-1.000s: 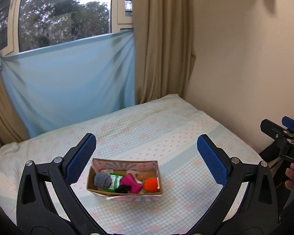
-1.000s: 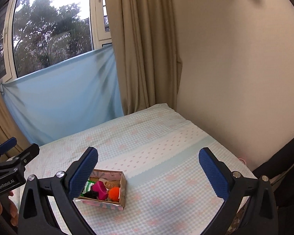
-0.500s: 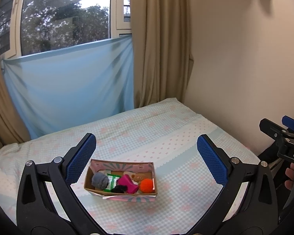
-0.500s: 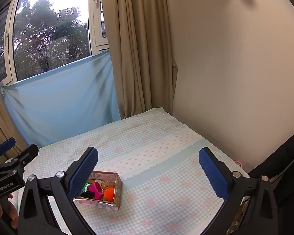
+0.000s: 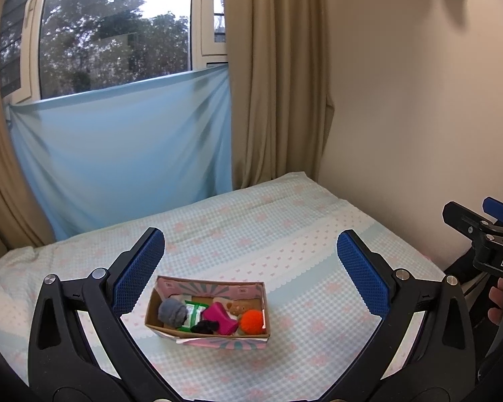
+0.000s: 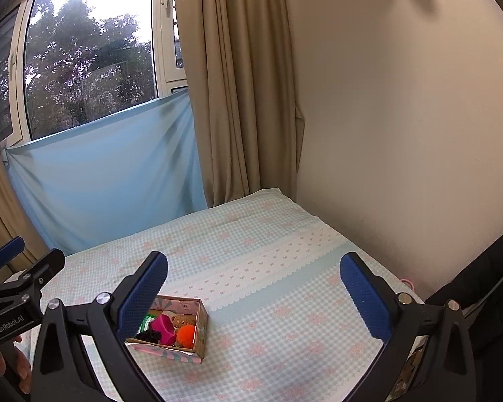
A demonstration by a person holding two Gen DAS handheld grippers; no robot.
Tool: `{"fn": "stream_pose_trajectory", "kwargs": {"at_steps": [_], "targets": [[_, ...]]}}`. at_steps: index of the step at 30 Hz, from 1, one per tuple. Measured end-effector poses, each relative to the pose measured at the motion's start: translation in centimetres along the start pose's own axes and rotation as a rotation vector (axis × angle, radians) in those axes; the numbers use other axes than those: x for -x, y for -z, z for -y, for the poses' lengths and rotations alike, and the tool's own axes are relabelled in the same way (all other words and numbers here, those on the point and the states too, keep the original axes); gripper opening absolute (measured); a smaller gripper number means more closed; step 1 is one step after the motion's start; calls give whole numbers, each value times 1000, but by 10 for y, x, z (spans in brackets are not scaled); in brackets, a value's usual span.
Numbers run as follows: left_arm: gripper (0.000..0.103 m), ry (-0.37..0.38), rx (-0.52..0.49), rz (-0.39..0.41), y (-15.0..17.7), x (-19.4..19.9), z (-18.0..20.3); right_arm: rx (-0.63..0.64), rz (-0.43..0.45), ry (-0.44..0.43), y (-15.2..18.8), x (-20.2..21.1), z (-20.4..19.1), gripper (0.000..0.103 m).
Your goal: Organize soft objects
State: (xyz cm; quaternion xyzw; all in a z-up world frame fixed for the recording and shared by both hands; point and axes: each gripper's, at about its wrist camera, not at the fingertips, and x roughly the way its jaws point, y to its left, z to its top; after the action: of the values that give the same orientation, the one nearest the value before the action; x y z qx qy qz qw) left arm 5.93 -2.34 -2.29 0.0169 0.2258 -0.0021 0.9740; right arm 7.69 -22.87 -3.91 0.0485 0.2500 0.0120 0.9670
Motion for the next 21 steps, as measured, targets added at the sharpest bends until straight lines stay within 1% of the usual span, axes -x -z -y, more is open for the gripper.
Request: {"fn": "stream_pose_trajectory", "kwargs": {"at_steps": [21], "targets": [[103,12,-14,11,-4,-5,6,-12,0,6,-6,-5,6,102]]}}
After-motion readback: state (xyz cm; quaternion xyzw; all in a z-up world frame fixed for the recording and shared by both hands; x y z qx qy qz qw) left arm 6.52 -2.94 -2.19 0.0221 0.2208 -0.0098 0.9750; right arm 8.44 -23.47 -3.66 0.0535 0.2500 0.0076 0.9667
